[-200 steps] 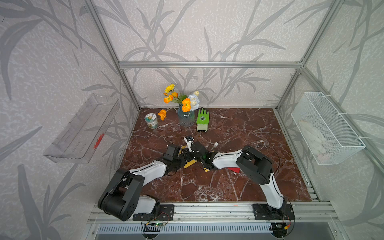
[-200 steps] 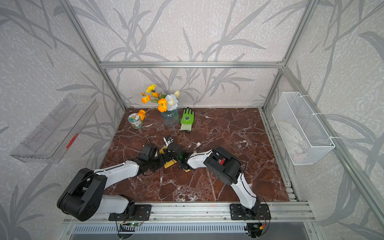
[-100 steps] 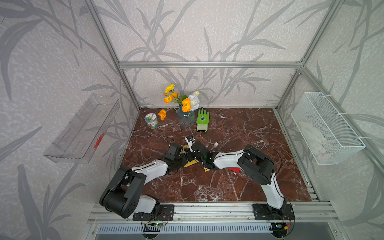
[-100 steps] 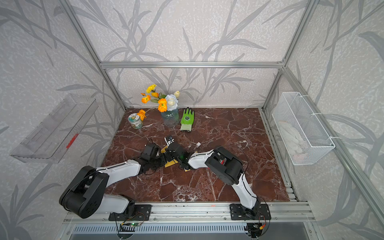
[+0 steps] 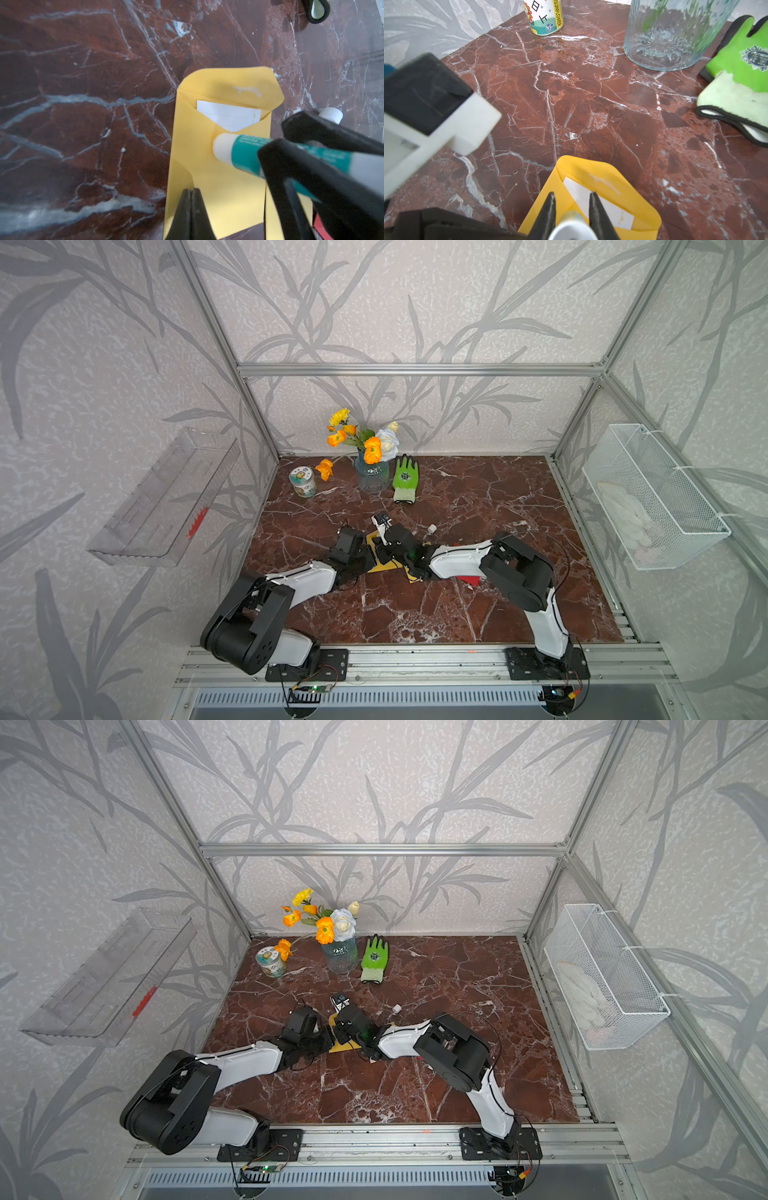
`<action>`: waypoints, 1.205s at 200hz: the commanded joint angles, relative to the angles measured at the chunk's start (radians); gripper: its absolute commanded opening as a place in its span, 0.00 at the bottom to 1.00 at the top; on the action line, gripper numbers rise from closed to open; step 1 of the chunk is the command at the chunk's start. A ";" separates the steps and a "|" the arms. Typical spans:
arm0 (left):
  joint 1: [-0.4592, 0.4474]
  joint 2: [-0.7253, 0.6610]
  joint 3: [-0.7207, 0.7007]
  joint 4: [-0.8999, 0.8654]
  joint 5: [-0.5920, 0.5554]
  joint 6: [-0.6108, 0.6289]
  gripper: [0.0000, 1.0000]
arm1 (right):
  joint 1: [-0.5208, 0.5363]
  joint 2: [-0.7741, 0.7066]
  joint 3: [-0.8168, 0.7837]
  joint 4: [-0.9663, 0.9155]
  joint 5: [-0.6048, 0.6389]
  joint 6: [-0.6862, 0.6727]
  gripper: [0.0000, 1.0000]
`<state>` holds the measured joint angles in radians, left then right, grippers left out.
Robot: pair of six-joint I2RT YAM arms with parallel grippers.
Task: Seal the envelope with a glue stick
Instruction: Apply the envelope at the center of the board.
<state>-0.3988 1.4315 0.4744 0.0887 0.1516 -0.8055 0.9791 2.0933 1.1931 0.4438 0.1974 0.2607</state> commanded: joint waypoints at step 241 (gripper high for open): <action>-0.023 -0.042 -0.064 -0.345 -0.068 -0.022 0.00 | -0.049 -0.113 -0.061 -0.195 -0.201 0.057 0.00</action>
<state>-0.4171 1.3594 0.4599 0.0036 0.1211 -0.8310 0.9138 1.9842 1.1534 0.2634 -0.0044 0.3244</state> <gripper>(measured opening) 0.047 0.260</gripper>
